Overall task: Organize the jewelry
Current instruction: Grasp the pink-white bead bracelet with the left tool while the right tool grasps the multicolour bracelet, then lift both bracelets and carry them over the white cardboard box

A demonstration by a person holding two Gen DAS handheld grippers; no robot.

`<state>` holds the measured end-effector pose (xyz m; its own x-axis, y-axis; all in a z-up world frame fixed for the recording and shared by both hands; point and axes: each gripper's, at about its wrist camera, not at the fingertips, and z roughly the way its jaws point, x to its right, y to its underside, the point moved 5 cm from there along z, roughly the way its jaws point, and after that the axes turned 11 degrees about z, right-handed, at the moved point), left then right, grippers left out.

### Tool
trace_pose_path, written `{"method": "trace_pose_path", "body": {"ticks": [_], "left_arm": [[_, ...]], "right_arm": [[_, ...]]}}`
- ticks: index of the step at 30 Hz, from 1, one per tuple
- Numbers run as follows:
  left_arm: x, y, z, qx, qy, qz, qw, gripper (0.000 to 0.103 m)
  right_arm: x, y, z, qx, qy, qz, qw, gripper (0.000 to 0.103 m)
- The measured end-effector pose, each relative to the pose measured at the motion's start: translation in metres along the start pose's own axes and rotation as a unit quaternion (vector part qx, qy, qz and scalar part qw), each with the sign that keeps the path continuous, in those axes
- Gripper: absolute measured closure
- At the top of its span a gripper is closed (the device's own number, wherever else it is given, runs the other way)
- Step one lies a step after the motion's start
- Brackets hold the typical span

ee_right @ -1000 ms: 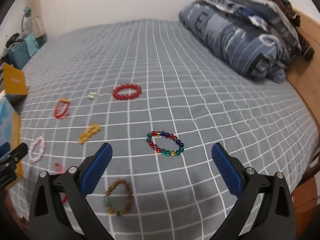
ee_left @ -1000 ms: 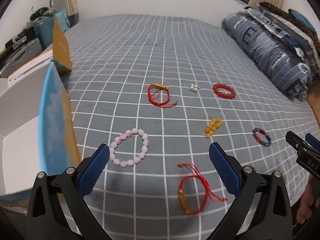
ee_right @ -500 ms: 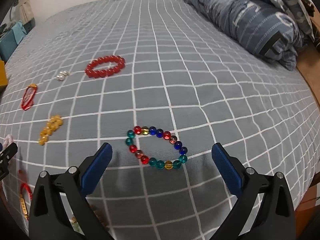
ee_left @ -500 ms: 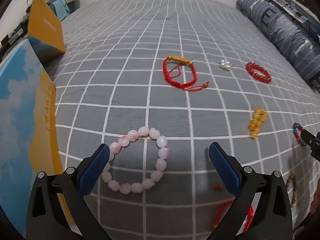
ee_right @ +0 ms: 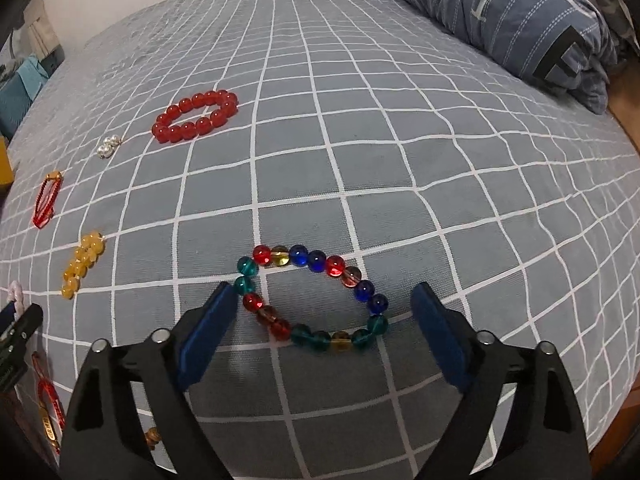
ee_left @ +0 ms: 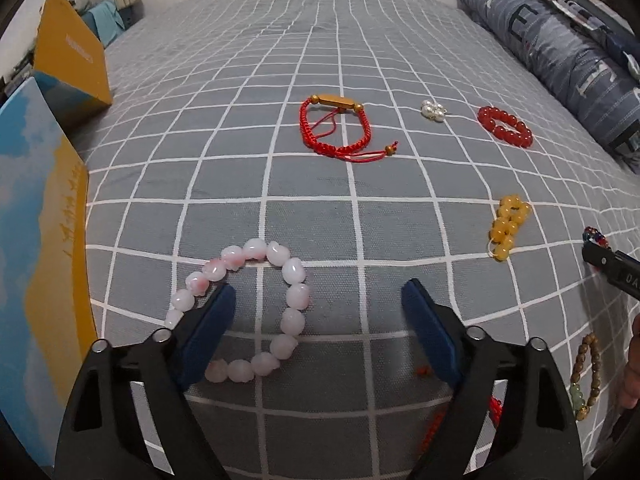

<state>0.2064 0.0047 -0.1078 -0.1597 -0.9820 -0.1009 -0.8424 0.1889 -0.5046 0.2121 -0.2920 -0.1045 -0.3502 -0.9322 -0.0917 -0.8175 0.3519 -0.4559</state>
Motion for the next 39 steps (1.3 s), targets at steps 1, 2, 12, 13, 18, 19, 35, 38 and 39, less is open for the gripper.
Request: {"method": "trace_pose_path", "body": {"ticks": [1,2,12,13,18,19,35,38,39], "left_arm": [[0.001,0.000,-0.001,0.001,0.001,0.001,1.0000,0.028],[0.001,0.001,-0.002,0.001,0.003,0.003,1.0000,0.034],[0.006,0.002,-0.009,0.008,0.016,0.015,0.9997,0.076],[0.005,0.002,-0.010,0.010,0.016,0.015,0.9997,0.083],[0.006,0.001,-0.013,0.018,0.019,0.021,0.9994,0.093],[0.007,0.001,-0.014,0.019,0.023,0.021,0.9993,0.093],[0.005,-0.003,-0.039,0.051,0.039,0.016,0.9978,0.093],[0.004,-0.003,-0.042,0.054,0.039,0.015,0.9976,0.093],[0.004,-0.003,-0.044,0.056,0.039,0.015,0.9975,0.093]], "right_arm": [[0.000,0.000,0.000,0.000,-0.002,0.000,1.000,0.024],[0.000,0.000,0.000,-0.001,-0.005,0.001,1.000,0.027],[-0.007,0.001,-0.005,0.006,0.001,-0.005,1.000,0.062],[-0.007,0.001,-0.006,0.006,0.002,-0.005,1.000,0.068],[-0.008,0.002,-0.010,0.009,-0.005,0.001,1.000,0.086],[-0.008,0.001,-0.011,0.012,-0.006,0.003,1.000,0.086],[-0.012,0.003,-0.032,0.046,-0.011,-0.001,0.999,0.086],[-0.014,0.003,-0.036,0.052,-0.012,-0.004,0.999,0.087],[-0.015,0.003,-0.037,0.052,-0.015,-0.005,0.998,0.094]]}}
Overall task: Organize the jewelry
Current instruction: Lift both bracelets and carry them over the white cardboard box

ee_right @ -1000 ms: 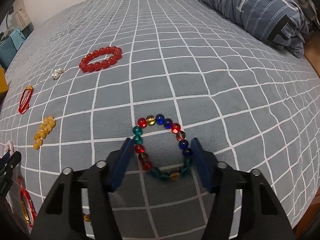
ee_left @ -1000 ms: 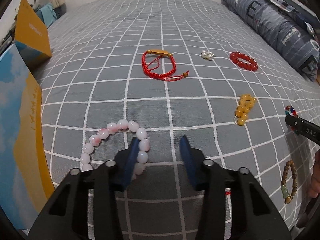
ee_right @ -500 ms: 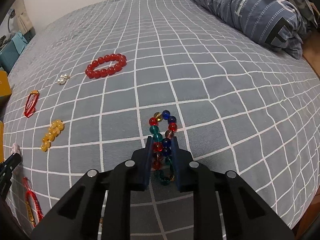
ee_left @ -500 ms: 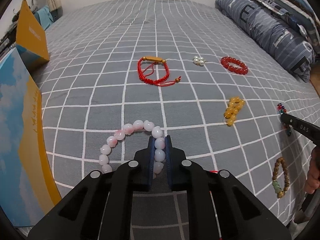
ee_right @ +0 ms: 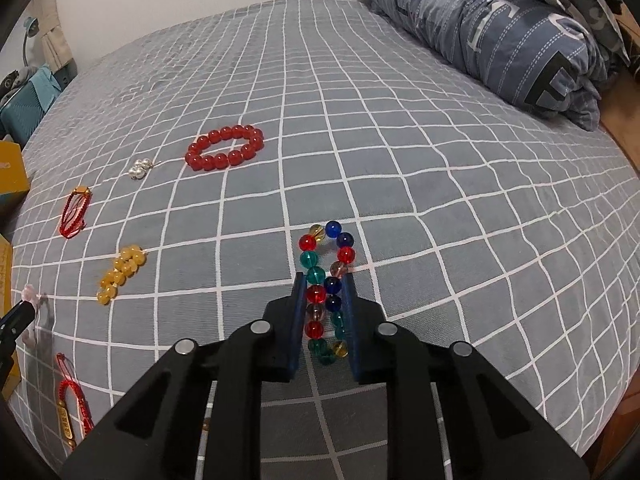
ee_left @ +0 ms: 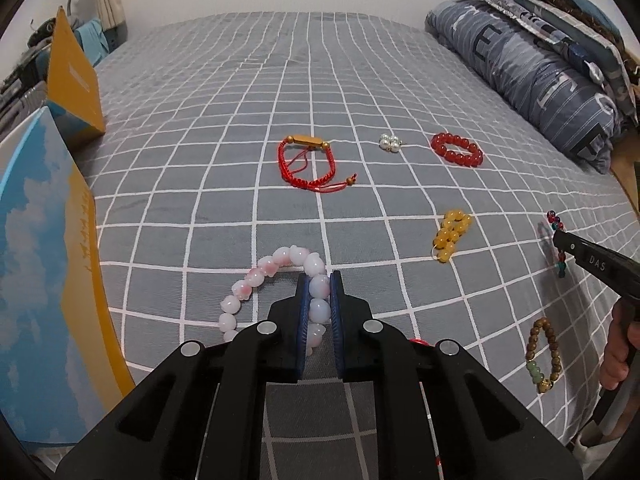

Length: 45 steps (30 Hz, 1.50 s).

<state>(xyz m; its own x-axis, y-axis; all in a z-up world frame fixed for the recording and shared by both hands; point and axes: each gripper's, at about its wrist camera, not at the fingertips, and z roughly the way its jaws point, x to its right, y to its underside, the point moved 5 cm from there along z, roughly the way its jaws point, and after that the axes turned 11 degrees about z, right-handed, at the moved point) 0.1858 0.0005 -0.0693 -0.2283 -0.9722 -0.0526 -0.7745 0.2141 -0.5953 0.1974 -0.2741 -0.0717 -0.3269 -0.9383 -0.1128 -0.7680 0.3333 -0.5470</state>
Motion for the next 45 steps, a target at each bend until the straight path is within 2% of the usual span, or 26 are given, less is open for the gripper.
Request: {"method": "trace_pose_path", "body": {"ticks": [36,45], "left_arm": [[0.000,-0.005,-0.053,0.044,0.001,-0.011,0.9990,0.093],[-0.003,-0.004,-0.072,0.051,-0.014,-0.013,0.9985,0.093]], "right_arm": [[-0.011,-0.001,-0.049,0.046,-0.011,-0.003,0.999,0.094],[-0.021,0.003,-0.071,0.058,-0.017,-0.009,0.998,0.094]]}}
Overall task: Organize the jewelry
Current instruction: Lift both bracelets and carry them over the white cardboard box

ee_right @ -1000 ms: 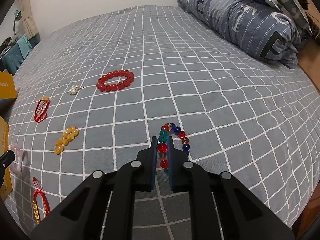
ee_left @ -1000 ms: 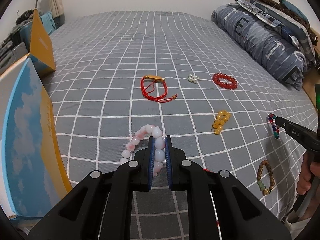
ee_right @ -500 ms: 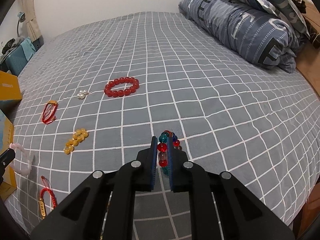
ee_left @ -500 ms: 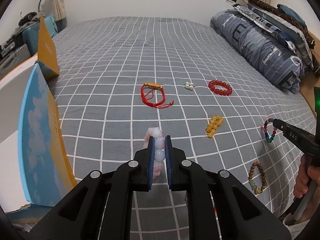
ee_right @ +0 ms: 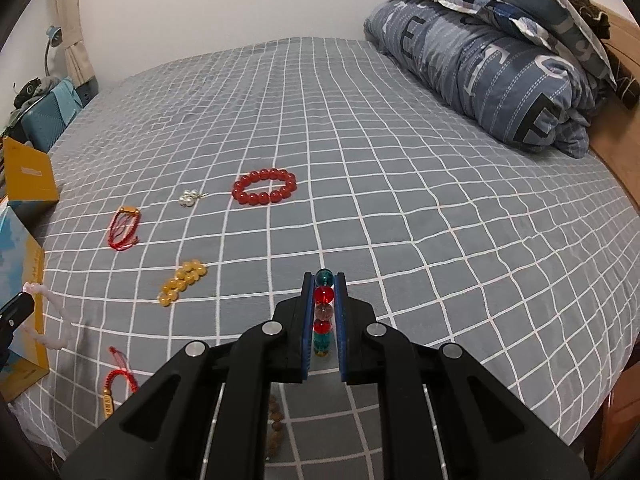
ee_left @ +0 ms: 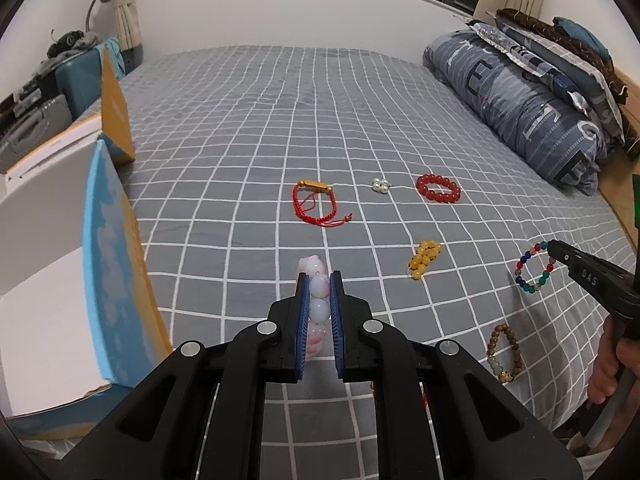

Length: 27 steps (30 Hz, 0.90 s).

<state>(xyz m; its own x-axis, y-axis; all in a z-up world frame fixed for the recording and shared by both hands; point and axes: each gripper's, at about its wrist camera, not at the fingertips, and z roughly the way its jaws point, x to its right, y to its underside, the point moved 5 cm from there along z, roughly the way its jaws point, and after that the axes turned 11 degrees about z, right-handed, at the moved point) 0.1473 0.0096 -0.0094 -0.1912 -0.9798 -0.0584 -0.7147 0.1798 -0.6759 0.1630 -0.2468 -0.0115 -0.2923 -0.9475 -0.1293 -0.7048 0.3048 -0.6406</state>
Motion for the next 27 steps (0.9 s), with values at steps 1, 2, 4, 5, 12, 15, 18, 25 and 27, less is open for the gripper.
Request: {"method": "trace_pose_path", "body": {"ticks": [1,2,4,5,12,15,18,25,27], "left_arm": [[-0.001,0.000,-0.003,0.001,-0.001,-0.001,1.0000,0.093],[-0.002,0.000,-0.006,0.003,-0.002,-0.002,1.0000,0.093],[-0.004,0.000,-0.011,0.006,-0.007,-0.002,1.0000,0.093],[-0.004,0.000,-0.013,0.007,-0.009,-0.003,0.9999,0.093],[-0.010,0.001,-0.028,0.012,-0.014,-0.006,0.9998,0.093],[-0.011,0.002,-0.036,0.016,-0.019,-0.006,0.9997,0.093],[-0.013,0.002,-0.042,0.020,-0.020,-0.006,0.9996,0.093],[-0.020,0.003,-0.060,0.028,-0.025,-0.011,0.9992,0.093],[-0.022,0.004,-0.065,0.031,-0.028,-0.012,0.9991,0.093]], "right_arm": [[-0.001,0.000,-0.002,0.001,0.000,0.000,1.000,0.094],[-0.003,0.000,-0.006,0.003,0.000,-0.001,1.000,0.094],[-0.004,0.001,-0.010,0.005,0.000,-0.003,1.000,0.094],[-0.006,0.001,-0.013,0.007,0.000,-0.005,1.000,0.094],[-0.018,0.003,-0.031,0.015,-0.005,-0.016,1.000,0.094],[-0.023,0.004,-0.038,0.019,-0.006,-0.018,1.000,0.094],[-0.027,0.005,-0.045,0.022,-0.009,-0.021,0.999,0.094],[-0.039,0.005,-0.062,0.031,-0.018,-0.026,0.999,0.094],[-0.043,0.005,-0.067,0.034,-0.020,-0.028,0.999,0.094]]}}
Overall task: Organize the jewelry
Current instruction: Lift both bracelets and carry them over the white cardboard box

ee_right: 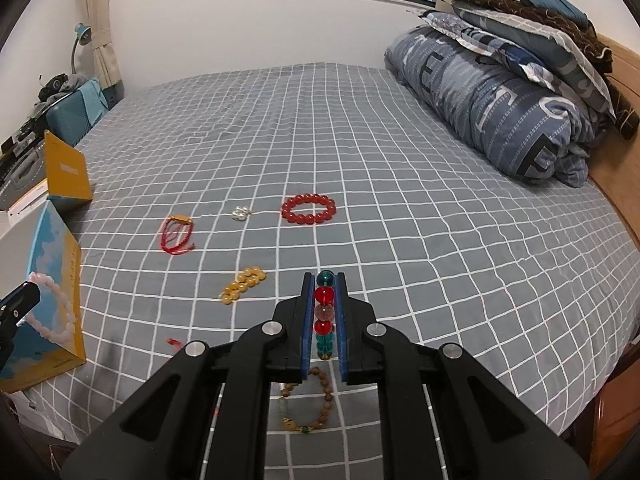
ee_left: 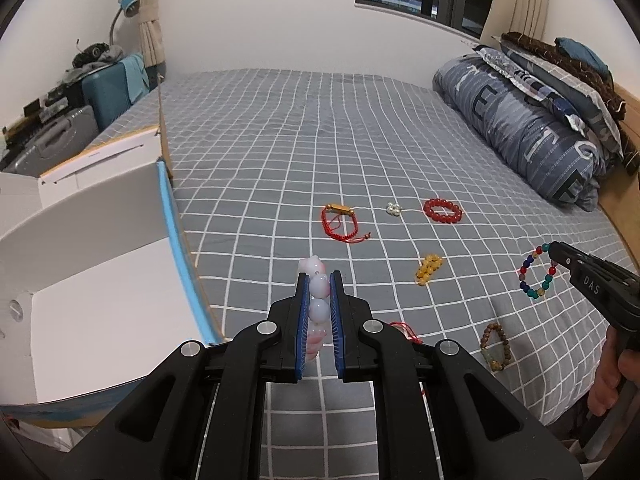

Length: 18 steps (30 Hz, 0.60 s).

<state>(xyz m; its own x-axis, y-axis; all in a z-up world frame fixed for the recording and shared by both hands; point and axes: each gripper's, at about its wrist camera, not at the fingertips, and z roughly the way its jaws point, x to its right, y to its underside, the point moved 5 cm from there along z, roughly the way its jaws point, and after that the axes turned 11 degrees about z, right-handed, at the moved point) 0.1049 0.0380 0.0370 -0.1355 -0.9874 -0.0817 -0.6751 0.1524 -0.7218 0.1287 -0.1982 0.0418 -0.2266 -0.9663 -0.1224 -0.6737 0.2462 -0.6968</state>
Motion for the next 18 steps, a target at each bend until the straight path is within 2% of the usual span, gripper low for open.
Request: {"method": "trace_pose_path", "body": {"ticks": [18], "left_arm": [[-0.036,0.003,-0.051,0.024,-0.032,-0.023,0.9989,0.093]], "right_arm": [[-0.058,0.000,-0.045,0.023,-0.036,-0.027,0.999,0.094]]}}
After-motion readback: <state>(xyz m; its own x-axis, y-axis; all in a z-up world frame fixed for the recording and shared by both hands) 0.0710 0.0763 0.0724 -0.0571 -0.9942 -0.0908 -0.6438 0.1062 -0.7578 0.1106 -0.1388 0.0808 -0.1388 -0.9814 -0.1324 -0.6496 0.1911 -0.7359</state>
